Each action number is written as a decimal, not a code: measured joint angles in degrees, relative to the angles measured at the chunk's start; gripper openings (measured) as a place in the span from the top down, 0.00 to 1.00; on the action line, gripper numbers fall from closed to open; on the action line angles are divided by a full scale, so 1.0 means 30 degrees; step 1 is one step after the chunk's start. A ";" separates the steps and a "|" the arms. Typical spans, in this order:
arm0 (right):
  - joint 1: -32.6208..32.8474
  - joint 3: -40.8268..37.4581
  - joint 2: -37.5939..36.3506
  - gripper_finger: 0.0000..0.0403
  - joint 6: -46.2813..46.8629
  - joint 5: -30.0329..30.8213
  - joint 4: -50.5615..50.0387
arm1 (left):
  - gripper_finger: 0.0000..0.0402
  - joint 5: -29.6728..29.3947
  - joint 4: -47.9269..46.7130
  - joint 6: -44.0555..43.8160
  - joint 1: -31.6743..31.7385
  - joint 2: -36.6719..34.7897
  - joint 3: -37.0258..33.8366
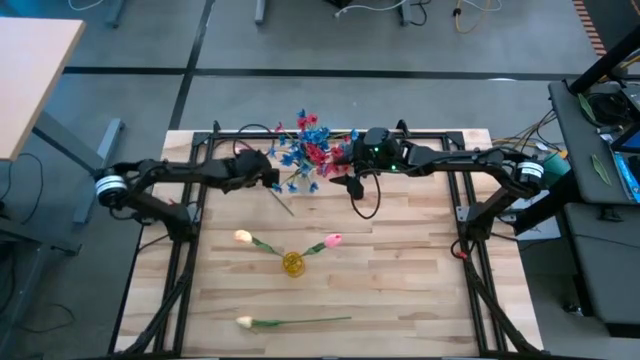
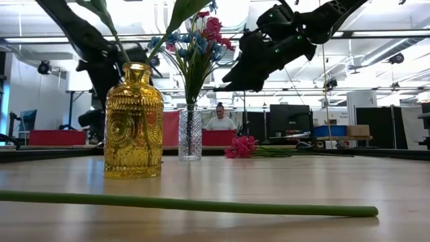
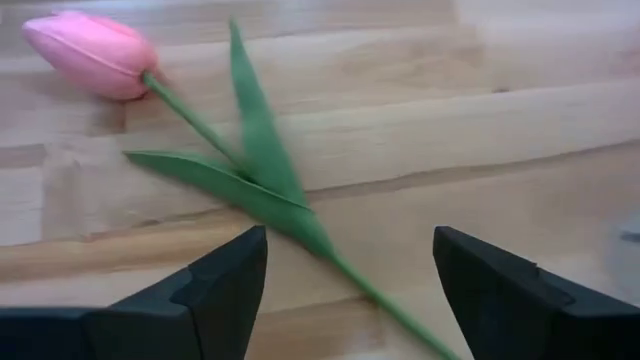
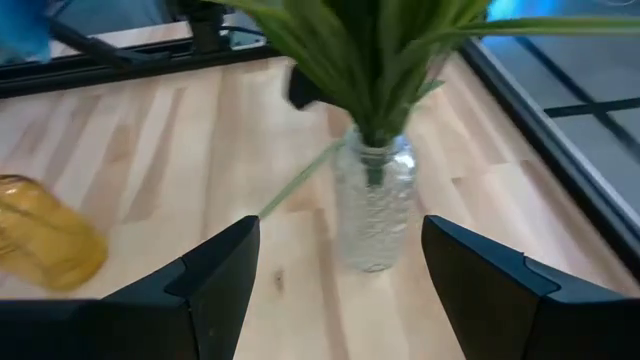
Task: Sort flowers into vase by color
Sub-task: Put the pink tulip into the yellow vase
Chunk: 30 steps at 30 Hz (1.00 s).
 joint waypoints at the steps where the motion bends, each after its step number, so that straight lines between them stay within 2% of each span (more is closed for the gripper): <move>1: 0.0000 0.0000 0.0000 0.32 -0.0007 -0.0285 -0.0046 | 0.33 -0.0012 -0.0077 -0.0018 0.0125 0.0488 0.0131; 8: 0.0000 0.0007 0.0000 0.32 -0.0149 -0.1109 -0.0477 | 0.33 -0.0268 0.0256 -0.0854 0.0661 0.3378 0.0326; 12: 0.0007 0.0007 0.0000 0.32 -0.0146 -0.1117 -0.0466 | 0.39 -0.0549 0.0306 -0.1061 0.0770 0.4340 0.0727; 16: 0.0007 0.0007 0.0000 0.32 -0.0138 -0.1117 -0.0466 | 0.53 -0.0857 -0.0070 -0.1204 0.0770 0.4620 0.1106; 25: 0.0007 0.0007 0.0000 0.32 0.0019 -0.1122 -0.1037 | 0.95 -0.1462 -0.0478 -0.0723 0.0884 0.4714 0.1520; 30: 0.0007 0.0007 0.0000 0.32 0.0079 -0.1124 -0.1335 | 0.99 -0.1542 -0.0689 -0.0059 0.1053 0.4513 0.1650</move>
